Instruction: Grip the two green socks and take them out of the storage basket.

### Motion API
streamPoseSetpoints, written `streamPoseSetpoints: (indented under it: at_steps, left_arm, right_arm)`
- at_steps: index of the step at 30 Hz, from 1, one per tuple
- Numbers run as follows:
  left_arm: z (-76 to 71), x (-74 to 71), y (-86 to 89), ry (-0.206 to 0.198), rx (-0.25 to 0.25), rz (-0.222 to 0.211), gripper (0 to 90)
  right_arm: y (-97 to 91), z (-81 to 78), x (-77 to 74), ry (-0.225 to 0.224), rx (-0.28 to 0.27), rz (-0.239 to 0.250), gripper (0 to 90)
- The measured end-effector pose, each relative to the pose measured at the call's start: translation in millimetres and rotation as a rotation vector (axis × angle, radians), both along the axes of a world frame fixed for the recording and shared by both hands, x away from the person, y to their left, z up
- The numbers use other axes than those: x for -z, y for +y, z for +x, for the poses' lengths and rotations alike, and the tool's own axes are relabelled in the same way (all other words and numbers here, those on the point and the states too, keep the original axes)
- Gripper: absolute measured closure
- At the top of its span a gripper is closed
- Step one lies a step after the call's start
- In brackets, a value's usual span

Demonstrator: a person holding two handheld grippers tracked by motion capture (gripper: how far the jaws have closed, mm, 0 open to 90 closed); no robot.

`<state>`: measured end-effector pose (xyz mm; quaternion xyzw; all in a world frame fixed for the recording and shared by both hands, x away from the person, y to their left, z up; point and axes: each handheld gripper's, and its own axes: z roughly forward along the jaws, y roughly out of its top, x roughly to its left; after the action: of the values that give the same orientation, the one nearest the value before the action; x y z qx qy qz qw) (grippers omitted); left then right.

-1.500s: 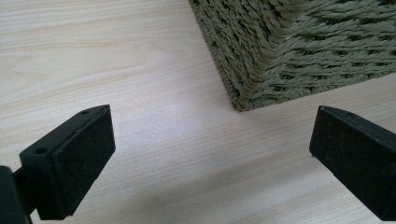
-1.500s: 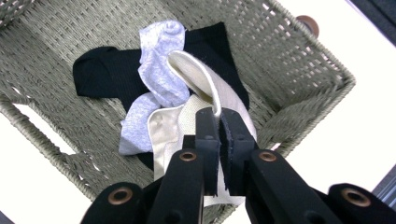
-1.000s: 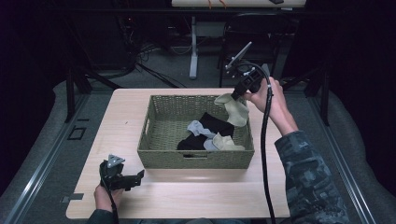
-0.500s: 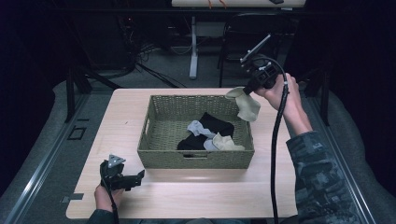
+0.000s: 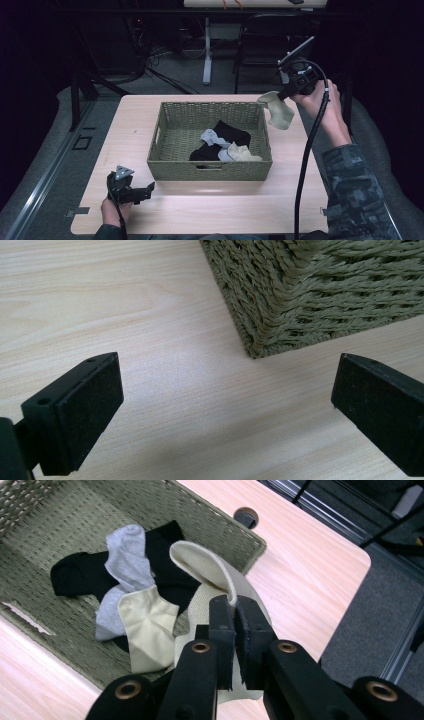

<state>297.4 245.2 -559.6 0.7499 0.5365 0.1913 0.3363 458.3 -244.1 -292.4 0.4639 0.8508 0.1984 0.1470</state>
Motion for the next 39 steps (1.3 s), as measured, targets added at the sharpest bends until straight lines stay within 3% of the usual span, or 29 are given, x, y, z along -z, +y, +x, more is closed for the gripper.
streamPoseSetpoints:
  at_steps: [4,16,27,39]
  left_arm:
    - [-0.1,-0.2,-0.1,0.0,0.001,0.001,0.1]
    - [-0.1,-0.2,0.0,-0.002,-0.001,-0.001,0.1]
    - [-0.2,-0.3,0.1,0.0,0.0,0.002,0.1]
    - [-0.2,-0.2,0.2,0.0,0.0,0.003,0.1]
  right_arm:
    - [-13.1,-2.1,2.3,-0.005,0.028,0.018,86.5]
    - [-35.6,-1.1,18.4,0.026,0.097,-0.017,86.5]
    - [-45.5,1.0,50.9,0.071,0.131,-0.041,86.5]
    - [-54.1,4.5,91.6,0.146,0.144,-0.027,86.5]
